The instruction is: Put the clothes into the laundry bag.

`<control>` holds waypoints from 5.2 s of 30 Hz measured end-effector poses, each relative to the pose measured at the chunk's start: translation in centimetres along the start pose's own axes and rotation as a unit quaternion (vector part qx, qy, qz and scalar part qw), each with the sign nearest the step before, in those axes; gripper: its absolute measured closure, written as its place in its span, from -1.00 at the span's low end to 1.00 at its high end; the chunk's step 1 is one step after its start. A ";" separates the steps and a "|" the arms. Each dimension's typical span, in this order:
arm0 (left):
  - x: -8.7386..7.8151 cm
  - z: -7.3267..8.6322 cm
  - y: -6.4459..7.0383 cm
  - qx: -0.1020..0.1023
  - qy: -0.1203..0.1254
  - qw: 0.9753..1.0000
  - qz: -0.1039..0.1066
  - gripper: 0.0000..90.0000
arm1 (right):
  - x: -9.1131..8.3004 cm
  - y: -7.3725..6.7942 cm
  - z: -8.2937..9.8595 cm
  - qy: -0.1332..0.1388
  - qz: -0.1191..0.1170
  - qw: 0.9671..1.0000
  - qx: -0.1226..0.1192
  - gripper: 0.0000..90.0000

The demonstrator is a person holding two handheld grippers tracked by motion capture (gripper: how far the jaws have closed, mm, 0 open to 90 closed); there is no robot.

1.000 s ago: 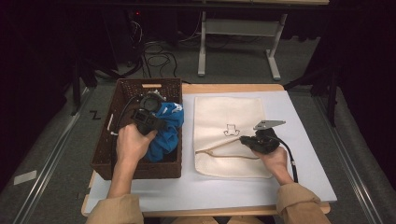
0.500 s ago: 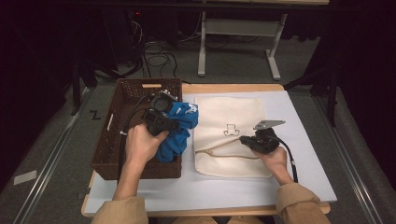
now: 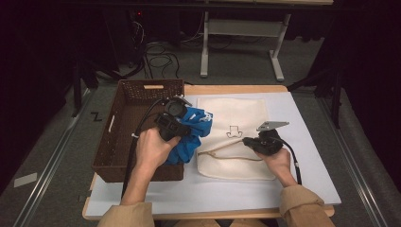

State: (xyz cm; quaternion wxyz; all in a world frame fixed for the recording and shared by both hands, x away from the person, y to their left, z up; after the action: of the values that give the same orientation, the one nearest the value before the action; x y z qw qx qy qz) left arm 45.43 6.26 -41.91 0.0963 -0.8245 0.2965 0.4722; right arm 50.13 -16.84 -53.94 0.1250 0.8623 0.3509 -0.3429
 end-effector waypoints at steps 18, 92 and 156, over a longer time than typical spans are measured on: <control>2.1 -1.1 5.0 0.047 -0.007 0.998 0.040 0.70 | -0.1 0.0 -0.1 0.001 -0.003 1.000 -0.001 0.94; 14.5 2.2 8.9 0.110 -0.082 0.989 0.047 -0.15 | 0.7 0.0 0.0 -0.013 0.002 1.000 -0.012 0.93; 15.8 -1.6 9.5 0.067 0.006 0.998 0.019 -0.01 | -0.3 -0.1 -1.6 0.021 0.002 1.000 -0.019 0.95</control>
State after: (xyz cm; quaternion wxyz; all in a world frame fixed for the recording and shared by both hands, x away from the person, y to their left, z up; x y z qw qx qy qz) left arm 47.06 -8.38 -53.09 0.1409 -0.8131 0.3434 0.4484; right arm 50.64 -16.20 -52.57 0.1348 0.8674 0.3587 -0.3174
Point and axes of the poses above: each handheld gripper's, and its own axes: x roughly forward along the jaws, z roughly out of its underside, y roughly to its right, the point moved 10 cm from there along x, roughly forward along the jaws, and after that the axes turned 4 degrees about z, right-handed, at the moved point
